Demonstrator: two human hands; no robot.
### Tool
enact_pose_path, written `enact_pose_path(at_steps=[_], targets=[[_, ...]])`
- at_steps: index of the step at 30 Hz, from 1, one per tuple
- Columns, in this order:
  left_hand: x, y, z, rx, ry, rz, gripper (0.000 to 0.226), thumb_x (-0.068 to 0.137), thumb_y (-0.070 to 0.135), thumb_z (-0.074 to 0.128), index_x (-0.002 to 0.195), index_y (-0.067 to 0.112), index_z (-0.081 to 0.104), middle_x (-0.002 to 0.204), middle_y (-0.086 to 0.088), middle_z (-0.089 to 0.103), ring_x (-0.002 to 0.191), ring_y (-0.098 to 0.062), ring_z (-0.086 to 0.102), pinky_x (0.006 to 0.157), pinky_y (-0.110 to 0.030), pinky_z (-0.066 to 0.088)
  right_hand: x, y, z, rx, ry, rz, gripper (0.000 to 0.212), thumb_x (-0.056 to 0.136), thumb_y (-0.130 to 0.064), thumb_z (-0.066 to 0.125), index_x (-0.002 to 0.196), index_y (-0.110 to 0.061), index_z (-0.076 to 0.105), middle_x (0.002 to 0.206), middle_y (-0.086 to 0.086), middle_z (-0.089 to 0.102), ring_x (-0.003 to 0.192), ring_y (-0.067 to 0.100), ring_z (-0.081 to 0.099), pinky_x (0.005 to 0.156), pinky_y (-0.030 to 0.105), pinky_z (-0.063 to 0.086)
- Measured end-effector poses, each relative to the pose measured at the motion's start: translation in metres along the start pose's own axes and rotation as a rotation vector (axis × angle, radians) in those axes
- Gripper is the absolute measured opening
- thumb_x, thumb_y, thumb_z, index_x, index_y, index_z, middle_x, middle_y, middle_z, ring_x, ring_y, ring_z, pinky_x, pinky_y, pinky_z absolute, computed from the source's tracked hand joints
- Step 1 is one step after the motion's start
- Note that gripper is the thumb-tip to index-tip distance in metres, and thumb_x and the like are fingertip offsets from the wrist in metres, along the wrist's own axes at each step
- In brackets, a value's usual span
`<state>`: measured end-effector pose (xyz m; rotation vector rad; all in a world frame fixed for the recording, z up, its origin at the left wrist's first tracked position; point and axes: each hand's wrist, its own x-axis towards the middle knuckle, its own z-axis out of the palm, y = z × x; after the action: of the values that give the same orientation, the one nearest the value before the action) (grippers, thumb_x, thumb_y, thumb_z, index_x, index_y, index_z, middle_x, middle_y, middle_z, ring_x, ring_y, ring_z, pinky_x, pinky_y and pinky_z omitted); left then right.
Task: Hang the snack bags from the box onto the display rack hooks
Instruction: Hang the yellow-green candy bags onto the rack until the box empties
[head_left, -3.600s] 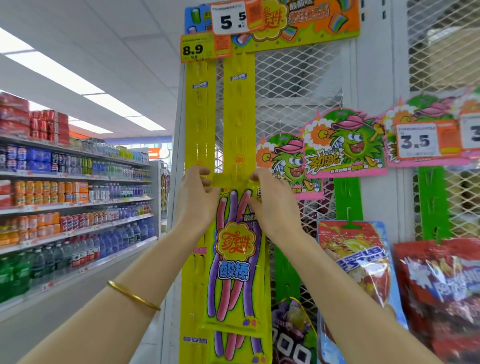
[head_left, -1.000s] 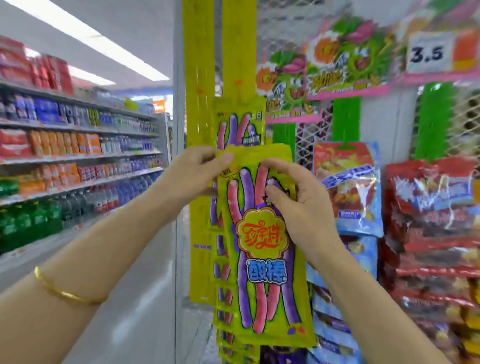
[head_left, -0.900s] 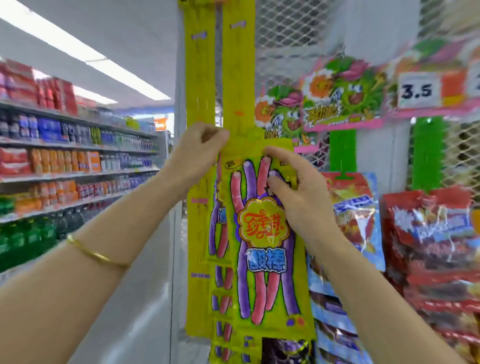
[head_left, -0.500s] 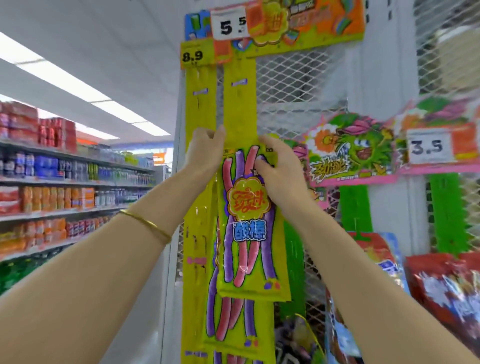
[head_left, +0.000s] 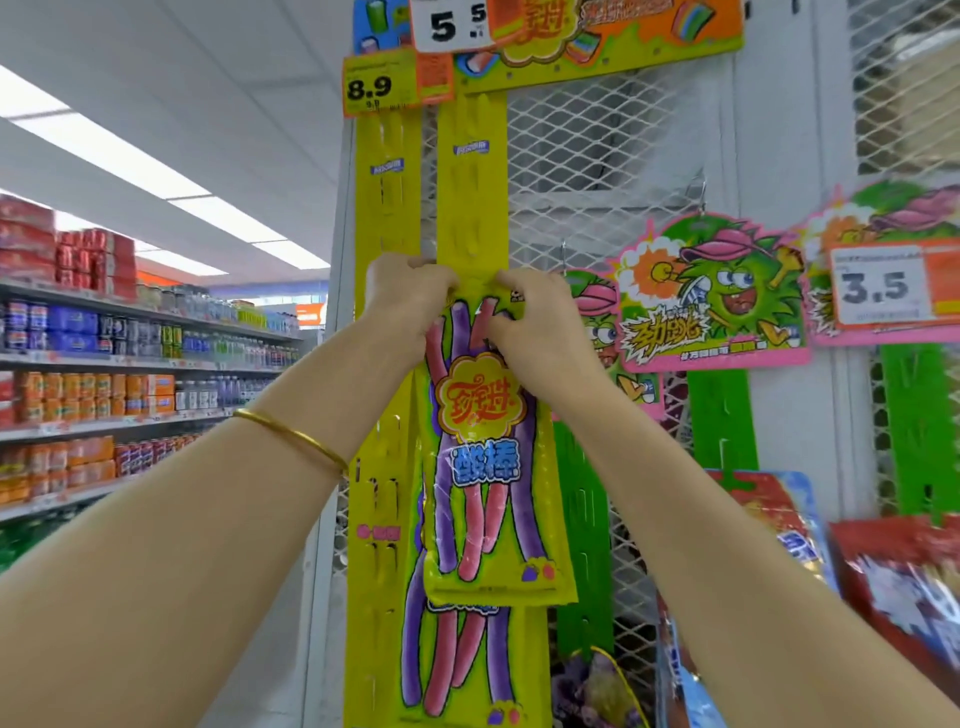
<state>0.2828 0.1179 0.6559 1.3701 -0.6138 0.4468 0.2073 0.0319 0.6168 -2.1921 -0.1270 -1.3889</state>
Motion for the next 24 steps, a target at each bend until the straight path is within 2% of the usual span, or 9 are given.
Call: enact_pose_path(at_steps=[3,5,7,11,15,17,19,21,24], targets=[[-0.003,0.001,-0.004,0.022,-0.027,0.007,0.019,0.082,0.000,0.062,0.072,0.016,0.058,0.070,-0.001,0.055,0.063,-0.012,0.051,0.049,-0.017,0.043,-0.002,-0.005,-0.002,-0.014,-0.022,0.024,0.037,0.087,-0.010,0.055,0.123,-0.004,0.051,0.128,0.015,0.041,0.100,0.031,0.053,0.088,0.043,0.046],[-0.004,0.001,-0.004,0.024,-0.033,0.003,0.014,0.082,0.000,0.062,0.091,0.011,0.063,0.080,-0.004,0.057,0.067,-0.011,0.052,0.053,-0.019,0.043,-0.003,-0.008,-0.003,-0.042,-0.035,0.032,0.036,0.087,-0.011,0.056,0.122,-0.002,0.051,0.128,0.014,0.042,0.105,0.031,0.052,0.090,0.041,0.044],[-0.003,0.002,-0.004,0.017,-0.041,-0.008,0.027,0.083,0.000,0.062,0.106,0.014,0.059,0.079,-0.002,0.057,0.065,-0.009,0.052,0.053,-0.020,0.045,-0.002,-0.009,-0.003,-0.066,-0.024,0.022,0.034,0.088,-0.010,0.054,0.121,-0.001,0.052,0.129,0.014,0.044,0.108,0.032,0.050,0.091,0.038,0.042],[-0.002,0.004,-0.003,-0.022,-0.059,-0.030,0.018,0.086,0.007,0.063,0.102,0.014,0.057,0.079,-0.004,0.058,0.070,-0.015,0.057,0.066,-0.028,0.051,0.003,-0.006,-0.003,-0.097,0.050,-0.036,0.038,0.091,-0.006,0.048,0.129,-0.011,0.051,0.129,0.012,0.044,0.115,0.029,0.048,0.090,0.032,0.037],[-0.002,0.007,-0.002,-0.032,-0.044,-0.063,0.009,0.085,0.012,0.063,0.094,0.012,0.061,0.085,-0.008,0.060,0.072,-0.020,0.058,0.059,-0.025,0.046,0.011,-0.002,0.000,-0.131,0.064,-0.088,0.030,0.086,-0.006,0.048,0.112,-0.013,0.061,0.105,0.010,0.051,0.087,0.027,0.050,0.072,0.033,0.042],[-0.003,0.009,0.000,-0.048,-0.031,-0.080,0.005,0.084,0.010,0.062,0.082,0.012,0.059,0.080,-0.010,0.056,0.070,-0.022,0.055,0.057,-0.025,0.043,0.014,0.000,0.003,-0.138,0.043,-0.078,0.031,0.082,-0.012,0.048,0.109,-0.012,0.063,0.102,0.010,0.057,0.081,0.031,0.054,0.067,0.034,0.044],[-0.002,0.010,0.001,-0.054,-0.021,-0.085,0.016,0.082,0.008,0.062,0.071,0.014,0.052,0.080,-0.013,0.051,0.072,-0.022,0.051,0.057,-0.027,0.040,0.014,0.000,0.004,-0.136,0.027,-0.052,0.036,0.083,-0.014,0.049,0.116,-0.013,0.061,0.115,0.012,0.057,0.093,0.033,0.059,0.077,0.039,0.050],[-0.002,0.010,0.001,-0.047,-0.015,-0.086,0.020,0.080,0.008,0.062,0.068,0.015,0.048,0.081,-0.013,0.048,0.074,-0.021,0.049,0.060,-0.031,0.039,0.010,-0.003,0.000,-0.131,0.014,-0.042,0.036,0.087,-0.011,0.051,0.122,-0.011,0.058,0.128,0.014,0.052,0.107,0.033,0.057,0.088,0.042,0.048],[-0.005,0.011,-0.001,-0.031,-0.019,-0.088,0.019,0.078,0.008,0.062,0.068,0.015,0.047,0.082,-0.013,0.047,0.076,-0.022,0.049,0.066,-0.036,0.038,0.008,-0.004,-0.007,-0.105,-0.009,-0.025,0.033,0.089,-0.008,0.052,0.122,-0.005,0.058,0.129,0.016,0.053,0.115,0.031,0.052,0.095,0.038,0.043]])
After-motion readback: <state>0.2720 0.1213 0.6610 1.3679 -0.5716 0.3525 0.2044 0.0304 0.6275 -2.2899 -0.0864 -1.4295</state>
